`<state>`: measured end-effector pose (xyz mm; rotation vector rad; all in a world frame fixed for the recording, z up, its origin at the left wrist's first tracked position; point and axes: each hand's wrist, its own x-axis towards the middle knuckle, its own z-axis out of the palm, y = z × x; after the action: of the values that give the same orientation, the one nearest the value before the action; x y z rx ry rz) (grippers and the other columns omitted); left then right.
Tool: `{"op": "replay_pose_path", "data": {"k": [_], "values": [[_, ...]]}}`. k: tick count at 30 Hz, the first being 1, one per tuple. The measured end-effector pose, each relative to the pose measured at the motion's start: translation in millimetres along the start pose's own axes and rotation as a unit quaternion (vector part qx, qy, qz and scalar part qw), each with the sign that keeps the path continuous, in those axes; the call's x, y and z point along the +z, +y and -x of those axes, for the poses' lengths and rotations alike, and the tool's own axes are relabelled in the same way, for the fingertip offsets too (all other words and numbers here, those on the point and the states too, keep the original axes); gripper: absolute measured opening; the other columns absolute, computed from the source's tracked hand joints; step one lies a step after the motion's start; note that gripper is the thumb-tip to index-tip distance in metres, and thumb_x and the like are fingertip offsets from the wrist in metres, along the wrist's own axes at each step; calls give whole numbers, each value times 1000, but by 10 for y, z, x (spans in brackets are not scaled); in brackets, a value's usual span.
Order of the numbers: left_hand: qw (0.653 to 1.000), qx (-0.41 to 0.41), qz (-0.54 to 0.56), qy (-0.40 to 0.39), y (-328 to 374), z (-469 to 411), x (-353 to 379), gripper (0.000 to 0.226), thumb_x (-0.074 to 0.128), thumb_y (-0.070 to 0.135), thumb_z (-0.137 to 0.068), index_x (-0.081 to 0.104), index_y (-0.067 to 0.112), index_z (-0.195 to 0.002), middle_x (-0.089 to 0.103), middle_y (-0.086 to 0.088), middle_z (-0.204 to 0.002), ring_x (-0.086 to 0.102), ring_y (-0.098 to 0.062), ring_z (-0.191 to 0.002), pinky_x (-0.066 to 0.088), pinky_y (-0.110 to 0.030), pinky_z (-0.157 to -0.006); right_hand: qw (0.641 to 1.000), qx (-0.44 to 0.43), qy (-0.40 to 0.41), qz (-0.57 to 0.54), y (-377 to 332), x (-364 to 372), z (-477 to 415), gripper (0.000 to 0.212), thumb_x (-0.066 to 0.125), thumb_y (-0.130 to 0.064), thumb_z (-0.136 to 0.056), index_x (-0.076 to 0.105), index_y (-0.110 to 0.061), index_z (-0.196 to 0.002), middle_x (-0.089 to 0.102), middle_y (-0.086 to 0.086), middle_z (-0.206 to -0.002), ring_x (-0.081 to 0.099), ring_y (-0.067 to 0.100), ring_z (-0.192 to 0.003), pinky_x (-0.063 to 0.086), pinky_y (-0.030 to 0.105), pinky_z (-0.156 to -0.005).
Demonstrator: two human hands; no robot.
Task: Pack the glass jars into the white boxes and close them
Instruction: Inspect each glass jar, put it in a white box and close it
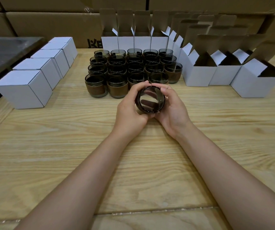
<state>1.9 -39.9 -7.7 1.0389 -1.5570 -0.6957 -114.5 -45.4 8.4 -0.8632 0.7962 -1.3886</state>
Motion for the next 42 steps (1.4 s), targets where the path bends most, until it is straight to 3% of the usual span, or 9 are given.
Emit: {"op": "replay_pose_path", "data": {"k": [5,11,15,18,23,27,31,39,42], "values": [[1000,11,-25,-5,-14,-4,-14,78,85,-1,-58,53,34,-120,59,20,-115,53,10,-108,40,-10,-94,999,20,36,18,-10,-27,-18,36,39,-18,-99,58,1,-123,57,28,-127,51,46,-121,37,65,-100],[999,7,-50,-8,6,-1,-24,81,89,9,-58,54,28,-128,61,11,-126,52,-6,-119,41,-23,-100,999,24,45,7,24,-41,-43,38,40,-29,-101,63,-3,-116,65,22,-115,62,34,-107,50,48,-92],[999,7,-47,4,16,5,-18,81,92,12,-56,50,37,-121,57,26,-114,51,9,-109,38,-11,-93,1000,14,19,-3,41,-45,-62,40,32,-31,-103,68,-13,-104,72,8,-98,68,18,-92,57,34,-78],[999,3,-32,7,1,-2,-16,80,91,10,-56,49,34,-119,54,31,-108,48,23,-99,34,0,-85,1000,4,9,10,28,-34,-57,32,40,-27,-99,70,-20,-106,73,5,-100,68,17,-94,57,33,-75],[1000,-6,-18,8,-30,-8,-22,80,92,12,-56,48,34,-119,57,27,-107,53,16,-100,38,-6,-90,998,-27,-24,54,6,-27,-24,31,39,-28,-101,63,-25,-121,67,11,-120,65,18,-108,54,34,-89],[1000,-11,-22,8,-43,-11,-22,80,93,14,-55,45,33,-118,58,23,-108,56,9,-104,39,-6,-89,995,-44,-49,69,-1,-34,-7,30,41,-27,-100,60,-28,-123,69,6,-114,66,17,-105,53,31,-87],[1000,-5,-27,14,-55,-10,-24,81,92,14,-56,44,33,-117,57,26,-106,53,18,-96,38,-2,-84,995,-45,-59,70,-11,-24,-2,32,48,-33,-90,61,-30,-120,65,8,-122,63,19,-110,53,29,-85],[998,19,-41,39,-80,-12,-17,81,91,10,-56,39,45,-106,56,26,-103,54,19,-93,40,-3,-78,998,-24,-33,47,-30,-7,-3,35,59,-31,-79,62,-21,-112,67,3,-100,63,12,-85,49,20,-57],[997,30,-51,48,-76,-13,-15,81,90,8,-57,38,46,-106,56,24,-111,52,19,-98,39,-1,-79,998,-20,-41,34,-29,-23,-8,25,59,-22,-87,61,-16,-111,66,3,-100,63,14,-89,52,23,-69]]}}
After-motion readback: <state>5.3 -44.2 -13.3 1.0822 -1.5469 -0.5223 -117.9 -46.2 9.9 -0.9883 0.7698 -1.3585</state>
